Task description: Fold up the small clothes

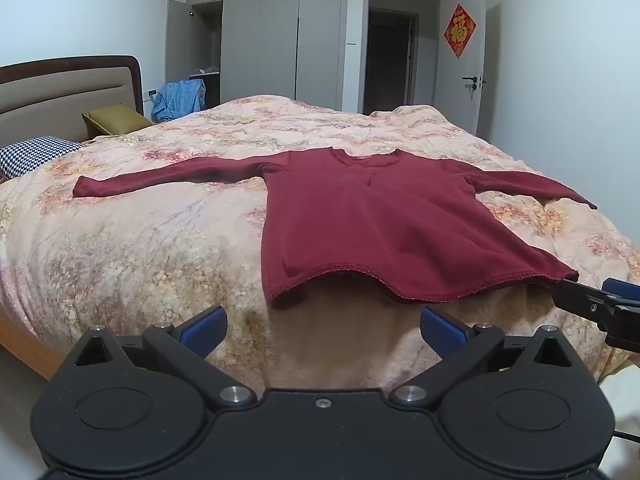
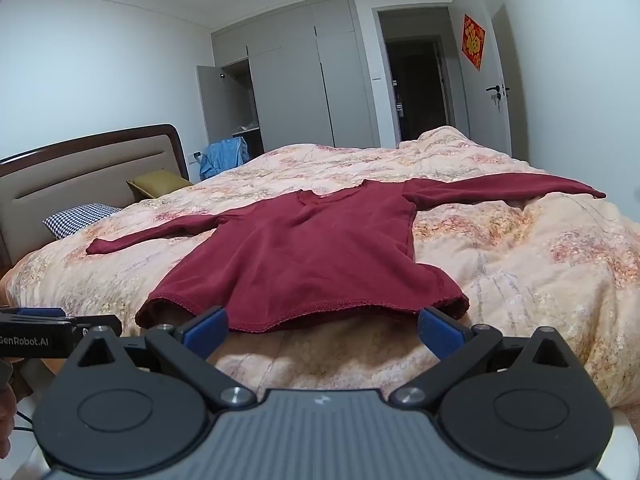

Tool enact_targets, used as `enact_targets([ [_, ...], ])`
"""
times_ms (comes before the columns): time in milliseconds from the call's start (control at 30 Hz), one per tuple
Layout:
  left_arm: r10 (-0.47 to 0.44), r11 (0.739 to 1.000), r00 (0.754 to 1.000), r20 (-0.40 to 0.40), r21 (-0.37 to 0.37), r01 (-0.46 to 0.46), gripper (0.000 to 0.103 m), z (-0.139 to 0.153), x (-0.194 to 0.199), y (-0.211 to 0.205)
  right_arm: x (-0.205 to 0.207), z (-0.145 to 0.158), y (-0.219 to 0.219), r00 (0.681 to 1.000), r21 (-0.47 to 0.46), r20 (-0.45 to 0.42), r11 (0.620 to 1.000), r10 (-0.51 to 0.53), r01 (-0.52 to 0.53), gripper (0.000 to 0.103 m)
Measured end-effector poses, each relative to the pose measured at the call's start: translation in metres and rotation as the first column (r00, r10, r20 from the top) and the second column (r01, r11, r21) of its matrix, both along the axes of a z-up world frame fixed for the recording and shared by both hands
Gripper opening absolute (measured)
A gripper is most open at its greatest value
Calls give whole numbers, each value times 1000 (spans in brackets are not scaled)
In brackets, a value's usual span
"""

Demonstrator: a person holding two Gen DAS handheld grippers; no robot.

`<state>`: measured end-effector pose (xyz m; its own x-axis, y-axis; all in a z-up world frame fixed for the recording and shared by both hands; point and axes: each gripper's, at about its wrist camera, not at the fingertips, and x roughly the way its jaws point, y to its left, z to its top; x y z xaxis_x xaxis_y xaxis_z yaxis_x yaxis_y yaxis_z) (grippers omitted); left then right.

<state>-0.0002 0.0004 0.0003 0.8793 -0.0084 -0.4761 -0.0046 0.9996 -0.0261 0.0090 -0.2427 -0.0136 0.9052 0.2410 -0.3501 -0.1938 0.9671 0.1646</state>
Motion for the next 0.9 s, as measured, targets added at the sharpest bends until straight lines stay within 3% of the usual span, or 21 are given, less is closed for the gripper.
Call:
enact_targets([
  [900, 1, 1000, 1000, -6, -5, -1, 102, -2, -1, 1, 0, 3, 0, 1000, -1, -12, 1000, 1, -1, 103],
])
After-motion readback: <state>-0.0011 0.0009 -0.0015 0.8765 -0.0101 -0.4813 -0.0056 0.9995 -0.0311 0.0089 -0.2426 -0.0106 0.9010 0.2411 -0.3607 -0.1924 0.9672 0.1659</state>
